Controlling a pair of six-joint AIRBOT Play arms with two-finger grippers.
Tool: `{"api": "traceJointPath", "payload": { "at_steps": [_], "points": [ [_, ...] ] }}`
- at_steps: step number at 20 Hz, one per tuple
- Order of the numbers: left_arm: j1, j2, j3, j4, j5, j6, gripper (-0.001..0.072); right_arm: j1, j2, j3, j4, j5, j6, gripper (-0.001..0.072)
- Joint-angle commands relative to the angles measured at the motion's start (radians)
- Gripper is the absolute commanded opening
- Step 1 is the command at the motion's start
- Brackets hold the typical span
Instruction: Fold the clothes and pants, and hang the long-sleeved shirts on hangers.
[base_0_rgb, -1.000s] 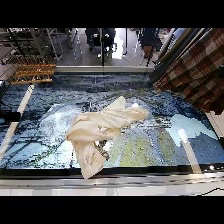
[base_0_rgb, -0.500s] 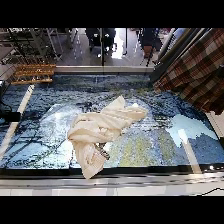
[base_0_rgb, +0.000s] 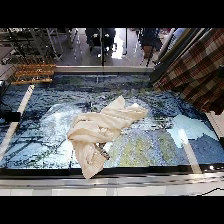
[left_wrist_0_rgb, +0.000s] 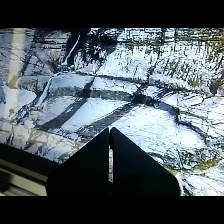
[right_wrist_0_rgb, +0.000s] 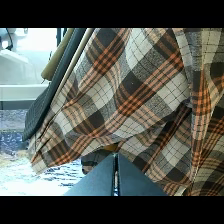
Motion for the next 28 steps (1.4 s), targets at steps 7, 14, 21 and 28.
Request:
{"api": "traceJointPath", "payload": {
  "at_steps": [7, 14, 21, 28],
  "points": [
    [0.030, 0.042, -0.002, -0.266, 0.134, -0.019, 0.0022, 0.006, -0.003, 0.000, 0.077, -0.059, 0.020, 0.0029],
    [0.074, 0.198, -0.002, -0.550, 0.469, -0.018, 0.0030, 0.006, 0.009, 0.000, 0.254, 0.089, 0.127, 0.0029],
    [0.011, 0.253, -0.261, -0.744, -0.033, 0.145, 0.0668, 0.006, -0.047, -0.114, 0.433, 0.657, -0.014, 0.0524],
    [-0.436, 0.237, -0.714, -0.973, 0.135, 0.062, 0.0594, 0.248, -0.167, -0.409, 0.539, 0.645, -0.002, 0.0586]
  ]
}}
